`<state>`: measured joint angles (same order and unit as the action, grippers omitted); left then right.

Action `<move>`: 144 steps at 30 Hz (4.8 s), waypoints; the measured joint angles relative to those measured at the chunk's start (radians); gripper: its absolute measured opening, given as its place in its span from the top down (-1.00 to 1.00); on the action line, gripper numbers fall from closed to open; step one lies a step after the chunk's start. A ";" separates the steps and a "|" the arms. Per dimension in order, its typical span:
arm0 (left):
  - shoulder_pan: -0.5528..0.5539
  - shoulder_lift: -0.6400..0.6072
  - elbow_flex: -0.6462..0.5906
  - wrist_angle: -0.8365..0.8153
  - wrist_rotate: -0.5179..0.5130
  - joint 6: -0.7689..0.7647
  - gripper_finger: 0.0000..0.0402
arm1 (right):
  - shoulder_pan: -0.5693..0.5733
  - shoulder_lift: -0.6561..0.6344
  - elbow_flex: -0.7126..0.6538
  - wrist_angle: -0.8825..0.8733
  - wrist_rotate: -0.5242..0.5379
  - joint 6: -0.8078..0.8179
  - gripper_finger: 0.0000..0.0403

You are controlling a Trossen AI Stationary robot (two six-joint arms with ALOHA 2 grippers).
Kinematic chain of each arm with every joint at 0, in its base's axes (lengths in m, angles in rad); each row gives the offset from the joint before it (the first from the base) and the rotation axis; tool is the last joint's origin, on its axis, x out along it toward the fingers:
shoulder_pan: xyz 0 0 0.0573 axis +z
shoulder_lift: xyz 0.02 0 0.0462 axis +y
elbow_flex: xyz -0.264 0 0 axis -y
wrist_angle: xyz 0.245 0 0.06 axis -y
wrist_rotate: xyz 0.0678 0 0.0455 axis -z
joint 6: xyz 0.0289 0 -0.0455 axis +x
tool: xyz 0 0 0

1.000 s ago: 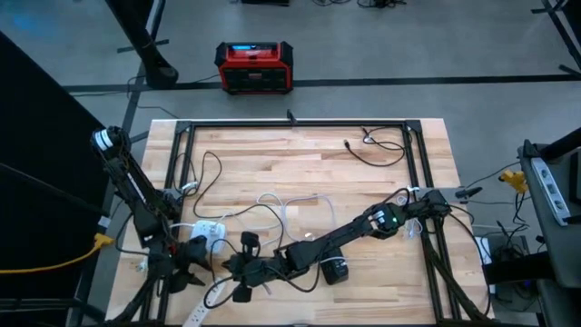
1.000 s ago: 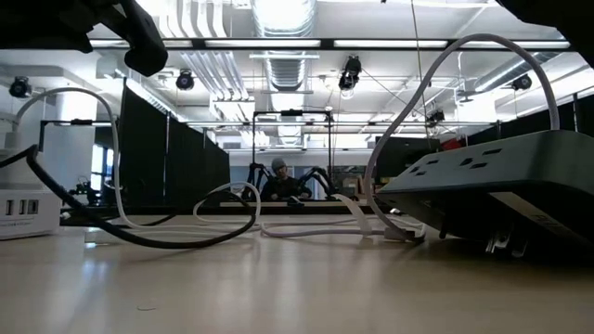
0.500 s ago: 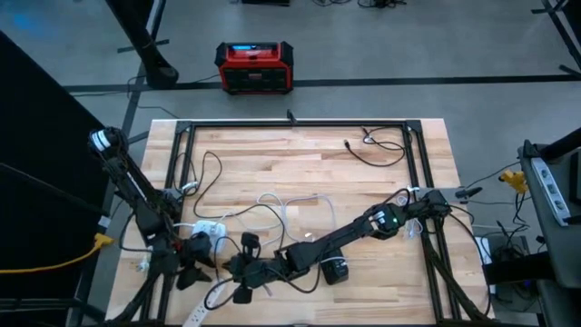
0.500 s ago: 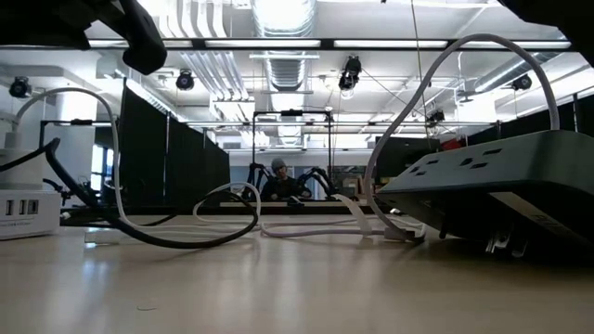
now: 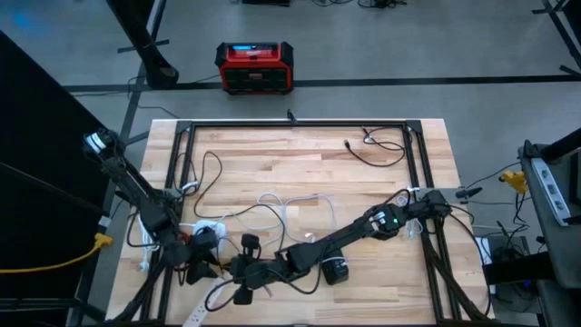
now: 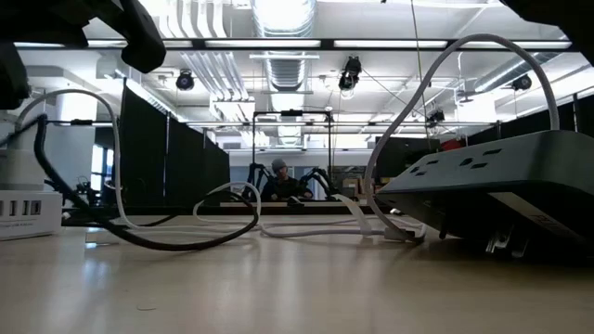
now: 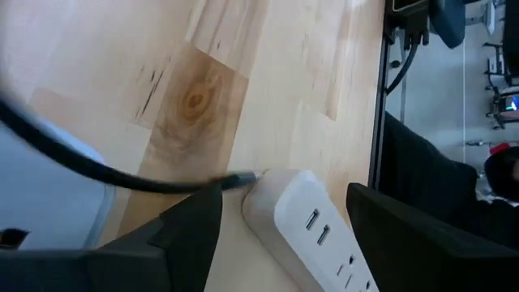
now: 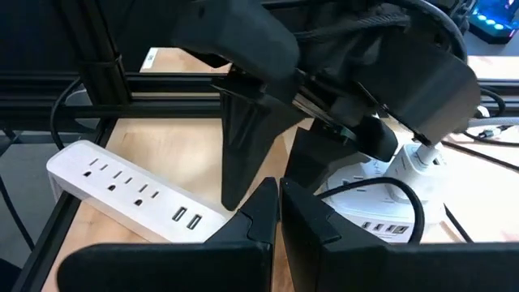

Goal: Insert USB
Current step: Insert the middle left black charger cable into the bottom white outlet extension

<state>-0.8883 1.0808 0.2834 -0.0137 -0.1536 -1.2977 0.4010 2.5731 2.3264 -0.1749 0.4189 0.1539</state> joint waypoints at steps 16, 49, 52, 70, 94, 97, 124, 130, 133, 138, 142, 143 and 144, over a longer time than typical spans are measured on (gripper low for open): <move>0.008 0.005 0.132 -0.409 0.195 -0.064 -0.05 | 0.019 0.000 -0.015 -0.010 0.000 -0.060 0.99; 0.007 -0.002 0.276 -0.493 0.110 0.155 0.07 | -0.216 0.031 -0.052 -0.119 -0.174 0.222 0.07; 0.005 -0.003 0.270 -0.517 0.110 0.158 0.10 | -0.219 0.032 -0.052 -0.105 -0.240 0.224 0.14; 0.006 -0.003 0.270 -0.527 0.108 0.164 0.21 | -0.218 0.051 -0.061 -0.060 -0.379 0.186 0.73; 0.006 -0.003 0.270 -0.542 0.110 0.152 0.15 | -0.164 0.001 0.029 -0.194 -0.152 0.004 1.00; 0.005 -0.004 0.270 -0.547 0.109 0.152 0.15 | -0.158 -0.014 0.031 -0.204 -0.141 -0.018 1.00; -0.002 -0.003 0.209 -0.563 0.032 0.083 -0.02 | -0.235 -0.018 0.015 -0.289 -0.340 0.186 0.11; -0.002 -0.003 0.209 -0.561 0.032 0.083 -0.05 | -0.237 0.037 0.005 -0.237 -0.345 0.204 -0.18; -0.003 -0.003 0.209 -0.560 0.032 0.083 -0.06 | -0.237 0.064 0.005 -0.236 -0.323 0.233 -0.18; -0.003 -0.002 0.209 -0.561 0.032 0.083 -0.03 | -0.237 0.070 0.005 -0.220 -0.277 0.223 0.15; -0.002 -0.002 0.209 -0.560 0.032 0.081 0.01 | -0.237 0.074 0.005 -0.230 -0.336 0.197 0.74; -0.002 -0.002 0.209 -0.560 0.032 0.080 0.02 | -0.237 0.074 0.005 -0.235 -0.340 0.190 0.87; -0.002 -0.002 0.209 -0.559 0.032 0.080 0.02 | -0.237 0.074 0.005 -0.235 -0.340 0.179 0.93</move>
<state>-0.8902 1.0790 0.4927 -0.5729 -0.1219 -1.2175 0.1642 2.6469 2.3310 -0.4102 0.0786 0.3333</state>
